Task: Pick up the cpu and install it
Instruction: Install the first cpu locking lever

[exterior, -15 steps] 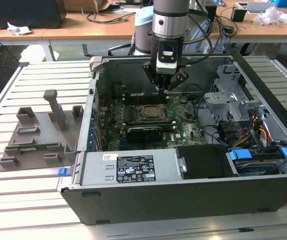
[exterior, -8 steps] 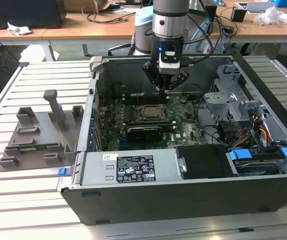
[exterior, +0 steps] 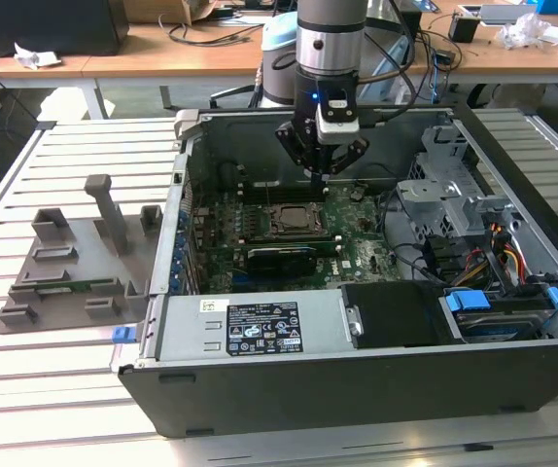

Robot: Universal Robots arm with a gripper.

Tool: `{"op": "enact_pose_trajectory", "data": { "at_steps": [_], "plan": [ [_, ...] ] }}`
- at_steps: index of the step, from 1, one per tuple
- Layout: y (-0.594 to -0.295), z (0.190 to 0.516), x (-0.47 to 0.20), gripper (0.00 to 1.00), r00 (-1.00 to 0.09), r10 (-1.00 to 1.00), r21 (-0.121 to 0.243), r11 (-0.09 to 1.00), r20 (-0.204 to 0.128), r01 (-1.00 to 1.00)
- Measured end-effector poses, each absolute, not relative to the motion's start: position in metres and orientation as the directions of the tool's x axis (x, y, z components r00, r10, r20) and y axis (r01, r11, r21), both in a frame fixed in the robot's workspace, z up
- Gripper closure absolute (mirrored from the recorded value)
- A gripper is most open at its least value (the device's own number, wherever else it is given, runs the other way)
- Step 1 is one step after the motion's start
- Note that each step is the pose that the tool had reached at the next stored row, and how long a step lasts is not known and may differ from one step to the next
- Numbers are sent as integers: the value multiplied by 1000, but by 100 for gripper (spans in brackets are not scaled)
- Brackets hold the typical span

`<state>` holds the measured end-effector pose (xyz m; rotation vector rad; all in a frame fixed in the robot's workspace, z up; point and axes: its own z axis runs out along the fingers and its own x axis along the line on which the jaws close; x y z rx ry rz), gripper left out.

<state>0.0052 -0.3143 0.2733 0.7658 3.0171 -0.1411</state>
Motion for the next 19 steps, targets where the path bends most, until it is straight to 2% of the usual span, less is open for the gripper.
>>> {"op": "enact_pose_trajectory", "data": {
  "at_steps": [19],
  "plan": [
    [-314, 273, 5, 89, -958, 284, -81, 955, -47, 287]
  ]
}}
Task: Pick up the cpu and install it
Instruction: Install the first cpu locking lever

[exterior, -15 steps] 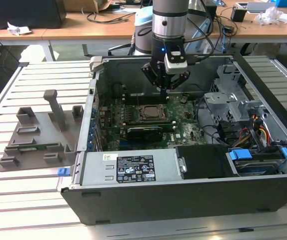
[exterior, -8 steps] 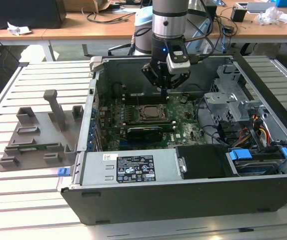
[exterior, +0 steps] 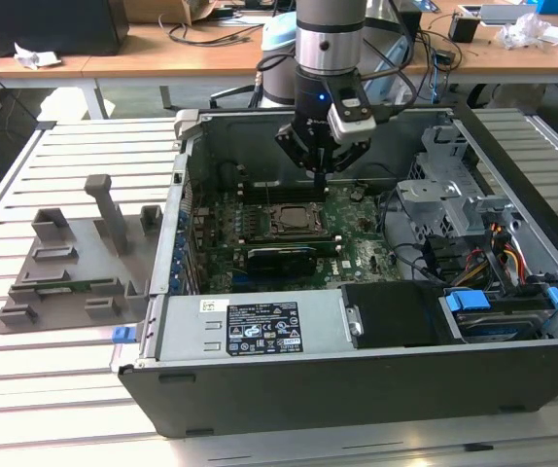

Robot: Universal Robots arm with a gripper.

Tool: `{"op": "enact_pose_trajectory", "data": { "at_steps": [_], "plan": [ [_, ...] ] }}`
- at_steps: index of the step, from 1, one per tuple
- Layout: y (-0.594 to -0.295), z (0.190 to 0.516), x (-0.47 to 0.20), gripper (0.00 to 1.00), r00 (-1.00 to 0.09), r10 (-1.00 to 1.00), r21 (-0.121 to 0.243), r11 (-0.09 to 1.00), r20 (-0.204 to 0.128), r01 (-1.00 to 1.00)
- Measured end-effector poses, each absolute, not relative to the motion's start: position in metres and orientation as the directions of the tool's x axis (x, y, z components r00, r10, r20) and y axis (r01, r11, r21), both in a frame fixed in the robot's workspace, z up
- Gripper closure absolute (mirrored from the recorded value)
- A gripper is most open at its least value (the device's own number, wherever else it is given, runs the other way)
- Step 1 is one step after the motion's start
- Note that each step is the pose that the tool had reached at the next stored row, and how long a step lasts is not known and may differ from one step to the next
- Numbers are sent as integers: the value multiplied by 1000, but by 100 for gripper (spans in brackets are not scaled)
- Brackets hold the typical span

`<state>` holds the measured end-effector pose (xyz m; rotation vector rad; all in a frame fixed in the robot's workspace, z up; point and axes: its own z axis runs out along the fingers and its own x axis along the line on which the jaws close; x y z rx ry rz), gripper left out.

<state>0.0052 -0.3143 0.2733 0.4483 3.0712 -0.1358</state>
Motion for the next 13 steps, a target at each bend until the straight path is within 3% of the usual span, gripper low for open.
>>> {"op": "enact_pose_trajectory", "data": {
  "at_steps": [13],
  "plan": [
    [-314, 273, 5, 89, -984, 171, -81, 981, -47, 175]
  ]
}}
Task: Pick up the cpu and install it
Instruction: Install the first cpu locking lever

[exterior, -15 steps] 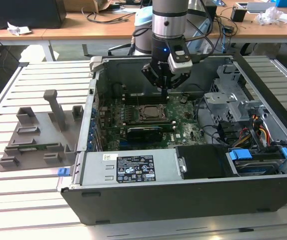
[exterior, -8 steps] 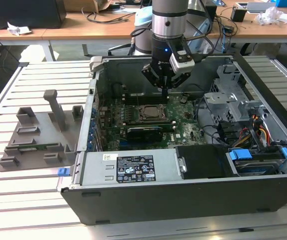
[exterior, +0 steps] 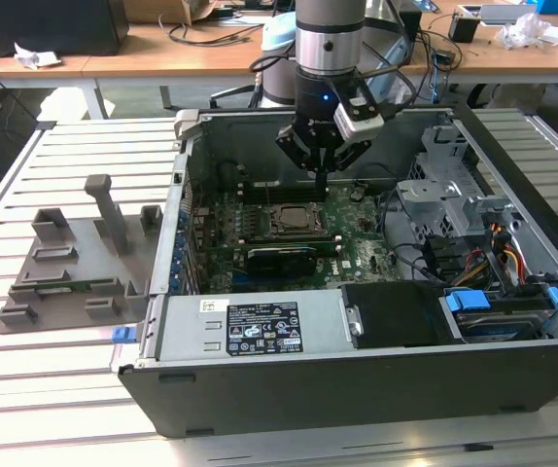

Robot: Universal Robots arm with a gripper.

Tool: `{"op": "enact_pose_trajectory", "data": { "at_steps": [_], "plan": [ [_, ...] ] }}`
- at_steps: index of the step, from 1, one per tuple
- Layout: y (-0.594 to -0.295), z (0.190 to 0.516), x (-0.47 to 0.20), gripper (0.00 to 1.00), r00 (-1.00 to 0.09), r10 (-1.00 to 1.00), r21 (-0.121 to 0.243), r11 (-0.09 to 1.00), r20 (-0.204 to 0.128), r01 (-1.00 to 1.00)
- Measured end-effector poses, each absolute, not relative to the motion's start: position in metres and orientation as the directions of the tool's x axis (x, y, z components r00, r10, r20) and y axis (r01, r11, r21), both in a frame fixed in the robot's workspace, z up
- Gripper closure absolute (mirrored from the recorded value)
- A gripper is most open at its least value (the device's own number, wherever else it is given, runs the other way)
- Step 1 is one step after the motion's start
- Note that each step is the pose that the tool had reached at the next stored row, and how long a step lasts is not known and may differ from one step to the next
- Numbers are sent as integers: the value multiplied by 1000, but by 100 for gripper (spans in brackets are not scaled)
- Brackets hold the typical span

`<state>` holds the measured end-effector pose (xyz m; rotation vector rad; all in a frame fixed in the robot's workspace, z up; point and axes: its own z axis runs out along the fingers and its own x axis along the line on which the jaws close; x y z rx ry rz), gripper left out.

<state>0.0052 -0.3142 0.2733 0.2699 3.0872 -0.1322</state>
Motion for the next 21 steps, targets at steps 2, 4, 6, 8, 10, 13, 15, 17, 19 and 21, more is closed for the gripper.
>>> {"op": "enact_pose_trajectory", "data": {
  "at_steps": [2, 4, 6, 8, 10, 13, 15, 17, 19, 21],
  "plan": [
    [-314, 273, 5, 89, -987, 153, -81, 984, -47, 157],
    [-314, 273, 5, 89, -989, 138, -81, 987, -47, 141],
    [-314, 273, 5, 89, -991, 122, -81, 989, -47, 126],
    [-314, 273, 5, 89, -994, 102, -81, 991, -47, 105],
    [-314, 273, 5, 89, -996, 77, -81, 993, -47, 80],
    [-314, 273, 5, 89, -998, 52, -81, 995, -47, 56],
    [-314, 273, 5, 89, -998, 35, -81, 996, -47, 39],
    [-314, 273, 5, 89, -999, 22, -81, 996, -47, 25],
    [-314, 273, 5, 89, -999, 5, -81, 997, -47, 9],
    [-314, 273, 5, 89, -999, -11, -81, 997, -47, -8]
  ]
}}
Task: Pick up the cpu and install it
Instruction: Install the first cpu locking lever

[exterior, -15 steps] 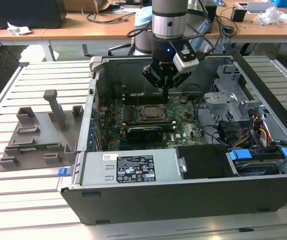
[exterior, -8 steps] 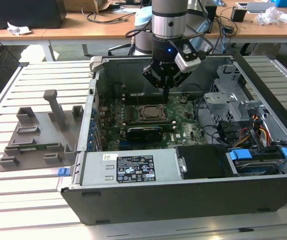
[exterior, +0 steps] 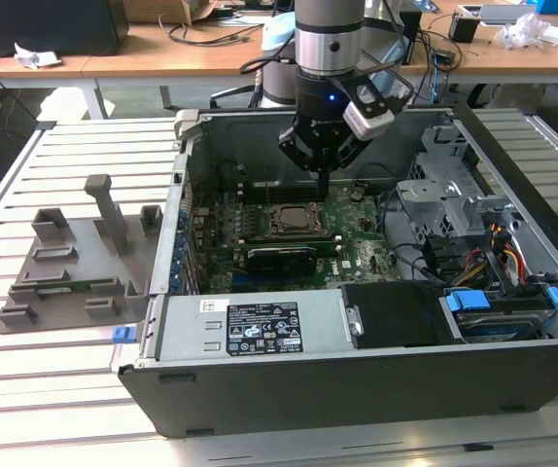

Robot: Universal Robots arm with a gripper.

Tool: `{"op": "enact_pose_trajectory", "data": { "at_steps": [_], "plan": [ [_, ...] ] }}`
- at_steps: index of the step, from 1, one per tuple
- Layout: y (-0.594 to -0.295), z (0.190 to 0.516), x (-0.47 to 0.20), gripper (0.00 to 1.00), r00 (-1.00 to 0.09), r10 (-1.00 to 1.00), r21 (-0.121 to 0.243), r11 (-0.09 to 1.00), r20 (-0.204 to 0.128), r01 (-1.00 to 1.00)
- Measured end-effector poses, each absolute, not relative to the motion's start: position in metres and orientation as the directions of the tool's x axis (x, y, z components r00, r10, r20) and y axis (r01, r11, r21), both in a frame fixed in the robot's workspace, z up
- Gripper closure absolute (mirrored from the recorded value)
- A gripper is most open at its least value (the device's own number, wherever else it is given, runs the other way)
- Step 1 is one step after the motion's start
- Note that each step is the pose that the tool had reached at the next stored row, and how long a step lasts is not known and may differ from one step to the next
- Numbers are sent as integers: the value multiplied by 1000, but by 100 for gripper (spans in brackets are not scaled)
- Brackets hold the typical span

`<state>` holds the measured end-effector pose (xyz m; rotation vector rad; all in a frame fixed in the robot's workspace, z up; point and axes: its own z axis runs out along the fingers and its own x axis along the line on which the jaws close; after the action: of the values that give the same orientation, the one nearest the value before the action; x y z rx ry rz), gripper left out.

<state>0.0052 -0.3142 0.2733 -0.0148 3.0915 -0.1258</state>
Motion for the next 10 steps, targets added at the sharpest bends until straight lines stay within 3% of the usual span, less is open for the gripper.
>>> {"op": "enact_pose_trajectory", "data": {
  "at_steps": [10],
  "plan": [
    [-314, 273, 5, 89, -995, -93, -81, 993, -47, -89]
  ]
}}
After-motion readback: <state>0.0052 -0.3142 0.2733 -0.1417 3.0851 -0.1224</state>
